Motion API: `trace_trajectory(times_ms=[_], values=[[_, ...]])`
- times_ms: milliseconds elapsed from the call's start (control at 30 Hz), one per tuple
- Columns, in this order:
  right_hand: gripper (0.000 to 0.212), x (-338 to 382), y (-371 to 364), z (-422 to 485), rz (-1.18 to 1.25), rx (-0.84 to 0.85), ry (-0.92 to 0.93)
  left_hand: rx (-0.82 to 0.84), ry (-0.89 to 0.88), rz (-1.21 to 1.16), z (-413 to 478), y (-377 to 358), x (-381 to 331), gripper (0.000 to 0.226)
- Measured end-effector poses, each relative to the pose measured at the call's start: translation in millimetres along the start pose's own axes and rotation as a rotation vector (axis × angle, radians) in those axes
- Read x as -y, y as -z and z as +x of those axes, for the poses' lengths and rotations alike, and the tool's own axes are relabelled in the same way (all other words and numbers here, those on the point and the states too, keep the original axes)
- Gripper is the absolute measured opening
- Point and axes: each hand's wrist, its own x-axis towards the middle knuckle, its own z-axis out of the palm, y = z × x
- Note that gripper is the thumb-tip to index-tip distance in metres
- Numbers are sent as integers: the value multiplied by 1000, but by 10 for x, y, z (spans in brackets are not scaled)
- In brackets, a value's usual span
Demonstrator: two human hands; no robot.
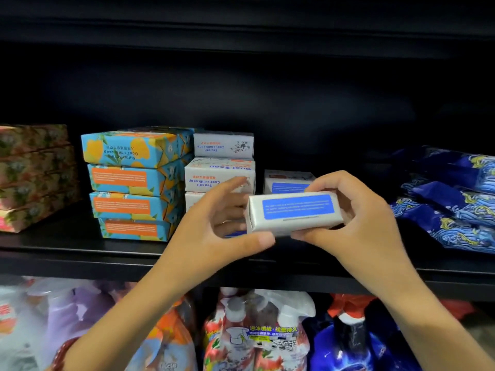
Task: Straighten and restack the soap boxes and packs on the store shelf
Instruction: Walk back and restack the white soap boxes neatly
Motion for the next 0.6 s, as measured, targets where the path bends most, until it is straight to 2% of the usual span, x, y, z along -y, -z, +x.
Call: trace_trajectory(times_ms=[167,300,433,600], values=[[42,-54,-79,-47,-59,-66,203,-18,46,-1,36,-79,-35,64],[46,-117,-32,-75,-173,88,309,-69,-65,-41,2,-89,-23,66],[87,-169,65,-120,-199,233,170,-76,-190,18,-8,-50,-26,65],[86,-201,83,-116,120,210,-11,-40,-275,-43,-7,-74,30,68]])
